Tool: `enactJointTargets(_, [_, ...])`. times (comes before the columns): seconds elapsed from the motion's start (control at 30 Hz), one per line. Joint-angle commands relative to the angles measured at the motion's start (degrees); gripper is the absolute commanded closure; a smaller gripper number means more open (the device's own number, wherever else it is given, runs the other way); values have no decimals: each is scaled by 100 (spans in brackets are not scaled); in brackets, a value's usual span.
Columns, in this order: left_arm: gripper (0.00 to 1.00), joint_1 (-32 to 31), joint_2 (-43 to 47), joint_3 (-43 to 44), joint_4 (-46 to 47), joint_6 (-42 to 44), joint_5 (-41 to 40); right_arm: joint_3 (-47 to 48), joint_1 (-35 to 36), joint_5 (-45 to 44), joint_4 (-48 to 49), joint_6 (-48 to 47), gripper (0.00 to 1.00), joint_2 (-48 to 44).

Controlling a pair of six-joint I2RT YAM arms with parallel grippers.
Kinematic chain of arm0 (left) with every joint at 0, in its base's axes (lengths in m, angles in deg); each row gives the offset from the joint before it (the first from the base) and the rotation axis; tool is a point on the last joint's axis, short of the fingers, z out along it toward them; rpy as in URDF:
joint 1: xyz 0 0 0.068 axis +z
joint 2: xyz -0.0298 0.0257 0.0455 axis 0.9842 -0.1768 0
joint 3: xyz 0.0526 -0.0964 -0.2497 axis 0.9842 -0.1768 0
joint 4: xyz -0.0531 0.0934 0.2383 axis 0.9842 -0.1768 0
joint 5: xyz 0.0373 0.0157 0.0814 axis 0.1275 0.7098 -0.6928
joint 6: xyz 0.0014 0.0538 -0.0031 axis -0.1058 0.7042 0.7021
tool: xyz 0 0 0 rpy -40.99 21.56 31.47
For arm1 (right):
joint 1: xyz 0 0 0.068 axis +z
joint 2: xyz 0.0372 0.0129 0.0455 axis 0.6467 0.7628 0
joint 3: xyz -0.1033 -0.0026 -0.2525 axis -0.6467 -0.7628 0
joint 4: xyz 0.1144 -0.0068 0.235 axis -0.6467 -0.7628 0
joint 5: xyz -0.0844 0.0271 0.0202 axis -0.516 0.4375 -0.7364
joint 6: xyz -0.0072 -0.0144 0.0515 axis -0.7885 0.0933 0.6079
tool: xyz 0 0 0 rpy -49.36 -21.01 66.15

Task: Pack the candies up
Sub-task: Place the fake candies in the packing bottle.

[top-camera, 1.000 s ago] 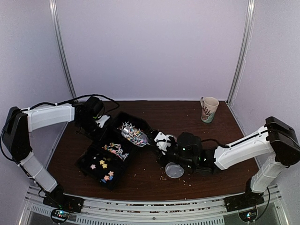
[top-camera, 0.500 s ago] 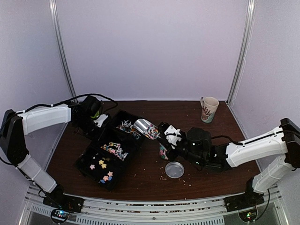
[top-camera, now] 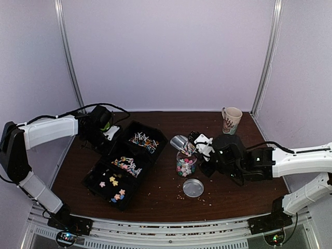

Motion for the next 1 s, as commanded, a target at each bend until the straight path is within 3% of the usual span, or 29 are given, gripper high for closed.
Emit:
enactJointTargets(0.0, [100, 33, 332, 92, 492, -92, 375, 476, -24, -344, -1414, 498, 100, -273])
enactJointTargets(0.97, [100, 35, 307, 81, 493, -73, 391, 2063, -26, -167, -4340, 1041, 100, 593])
